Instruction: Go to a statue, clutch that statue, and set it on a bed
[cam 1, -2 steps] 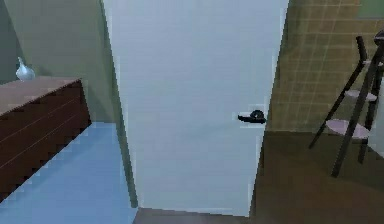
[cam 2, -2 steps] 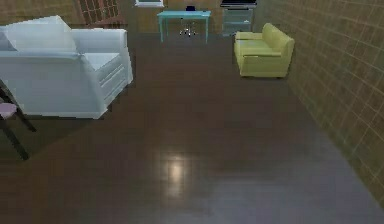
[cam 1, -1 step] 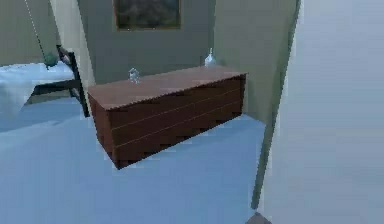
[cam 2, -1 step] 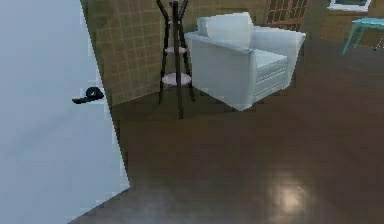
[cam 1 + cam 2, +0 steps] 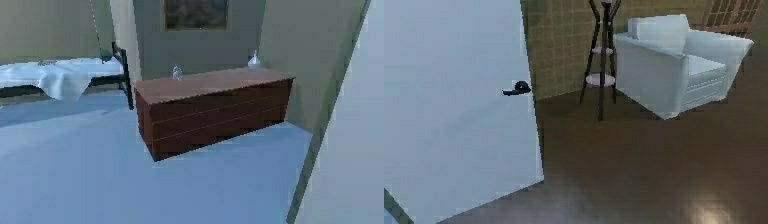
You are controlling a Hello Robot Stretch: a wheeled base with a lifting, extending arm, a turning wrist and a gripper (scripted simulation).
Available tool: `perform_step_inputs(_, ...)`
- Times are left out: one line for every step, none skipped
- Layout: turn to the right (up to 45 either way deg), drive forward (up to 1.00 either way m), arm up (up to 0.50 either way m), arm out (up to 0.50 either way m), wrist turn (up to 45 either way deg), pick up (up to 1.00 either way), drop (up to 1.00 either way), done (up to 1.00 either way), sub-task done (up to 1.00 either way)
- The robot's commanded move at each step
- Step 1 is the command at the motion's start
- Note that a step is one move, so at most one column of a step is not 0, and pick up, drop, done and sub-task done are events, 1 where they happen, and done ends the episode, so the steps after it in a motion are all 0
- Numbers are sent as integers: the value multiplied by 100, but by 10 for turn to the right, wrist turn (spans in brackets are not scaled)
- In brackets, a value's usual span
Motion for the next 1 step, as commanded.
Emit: perform_step_inputs(0, 100, 0, 0, 0, 0, 0, 0, 0)
